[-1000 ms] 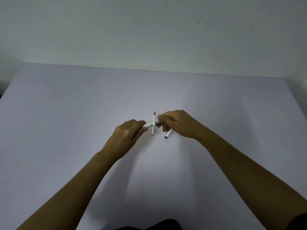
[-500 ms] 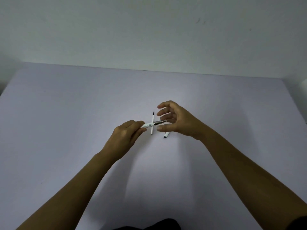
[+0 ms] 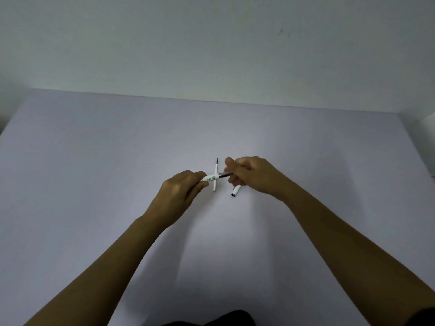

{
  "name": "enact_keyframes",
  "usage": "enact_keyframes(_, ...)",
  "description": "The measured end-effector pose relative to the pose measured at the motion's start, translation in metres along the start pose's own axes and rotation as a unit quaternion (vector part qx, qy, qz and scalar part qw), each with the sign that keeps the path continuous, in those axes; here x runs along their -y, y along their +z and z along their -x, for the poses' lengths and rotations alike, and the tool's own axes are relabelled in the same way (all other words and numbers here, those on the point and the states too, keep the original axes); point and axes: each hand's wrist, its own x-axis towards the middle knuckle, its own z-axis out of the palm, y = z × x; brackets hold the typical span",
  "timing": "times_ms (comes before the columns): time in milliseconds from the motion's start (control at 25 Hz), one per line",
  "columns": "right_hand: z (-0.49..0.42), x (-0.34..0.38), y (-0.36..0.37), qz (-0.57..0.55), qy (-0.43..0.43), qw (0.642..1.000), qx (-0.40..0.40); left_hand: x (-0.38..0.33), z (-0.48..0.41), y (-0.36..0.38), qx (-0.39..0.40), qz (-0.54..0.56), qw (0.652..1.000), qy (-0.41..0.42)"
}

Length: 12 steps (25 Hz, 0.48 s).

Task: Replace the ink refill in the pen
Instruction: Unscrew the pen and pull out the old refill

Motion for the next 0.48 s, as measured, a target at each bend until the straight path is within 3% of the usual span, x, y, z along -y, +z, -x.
enact_keyframes(160, -0.0015, -0.0023, -0.0021, -0.004, -0.041, 0.999, -0.013, 0.0013, 0.002, 0.0028, 0.002, 0.001, 1.0, 0.002)
enact_keyframes(320, -0.0013, -0.0024, -0.0078, -0.094, -0.088, 0.991, 0.022, 0.0028, 0.0028, 0.0063, -0.024, 0.037, 0.999, -0.016)
enact_keyframes(480, -0.0022, -0.0038, -0.0088, -0.174, -0.12, 0.977, 0.005, 0.0021, 0.0026, 0.0096, -0.056, 0.099, 0.992, -0.059)
